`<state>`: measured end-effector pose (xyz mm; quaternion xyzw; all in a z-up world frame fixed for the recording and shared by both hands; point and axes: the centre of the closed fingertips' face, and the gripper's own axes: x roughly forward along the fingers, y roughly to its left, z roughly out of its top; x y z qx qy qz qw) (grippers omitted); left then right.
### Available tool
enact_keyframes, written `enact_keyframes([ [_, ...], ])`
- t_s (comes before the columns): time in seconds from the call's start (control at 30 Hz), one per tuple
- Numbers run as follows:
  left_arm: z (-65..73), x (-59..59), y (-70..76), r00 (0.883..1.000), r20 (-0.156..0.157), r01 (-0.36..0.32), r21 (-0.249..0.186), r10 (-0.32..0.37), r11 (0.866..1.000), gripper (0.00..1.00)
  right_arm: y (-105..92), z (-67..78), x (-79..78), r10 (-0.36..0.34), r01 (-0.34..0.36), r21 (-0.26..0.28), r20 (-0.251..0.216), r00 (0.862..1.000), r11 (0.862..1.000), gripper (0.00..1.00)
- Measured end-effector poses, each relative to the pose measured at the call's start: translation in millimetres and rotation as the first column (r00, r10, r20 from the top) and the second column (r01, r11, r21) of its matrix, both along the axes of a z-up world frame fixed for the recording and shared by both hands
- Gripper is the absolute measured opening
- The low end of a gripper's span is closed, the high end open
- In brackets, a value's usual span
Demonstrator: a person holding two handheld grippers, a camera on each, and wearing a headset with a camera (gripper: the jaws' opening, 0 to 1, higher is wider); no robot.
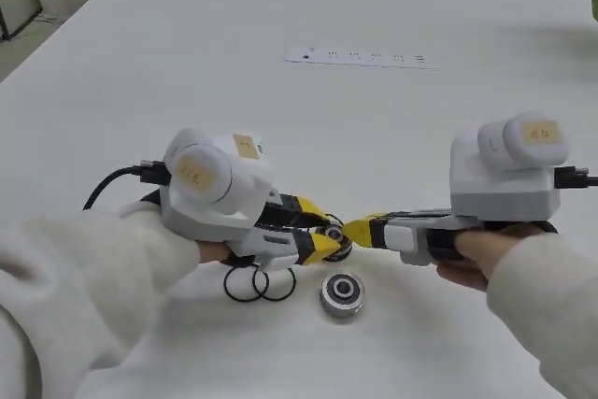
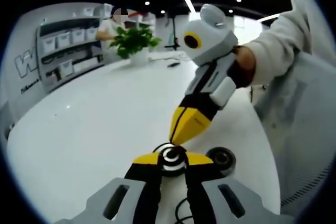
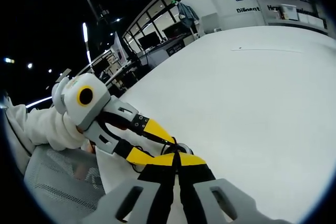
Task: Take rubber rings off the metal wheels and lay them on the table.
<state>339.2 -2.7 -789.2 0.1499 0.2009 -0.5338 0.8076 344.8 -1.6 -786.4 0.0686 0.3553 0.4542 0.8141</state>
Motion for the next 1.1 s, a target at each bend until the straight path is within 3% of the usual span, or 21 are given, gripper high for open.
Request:
enact_keyframes([
  [0.47,29.1,-10.7,6.9,0.999,0.029,0.025,-0.012,-0.025,1.0,0.36,-8.8,23.2,4.8,-0.043,0.042,0.036,0.025,0.999,0.998,0.0],
  [0.73,56.3,-11.5,15.5,0.997,0.071,0.023,-0.024,-0.022,0.999,0.45,-13.8,42.7,8.4,-0.077,0.073,0.072,0.051,0.996,0.995,0.0],
  [0.9,71.4,-13.9,23.4,0.997,0.08,0.007,-0.051,-0.003,0.999,0.51,-16.4,54.4,10.5,-0.1,0.093,0.099,0.061,0.993,0.991,0.0],
  [1.1,76.5,-21.7,36.0,0.994,0.104,-0.005,-0.035,0.008,0.999,0.53,-14.4,69.5,10.0,-0.112,0.101,0.137,0.074,0.991,0.985,0.0],
])
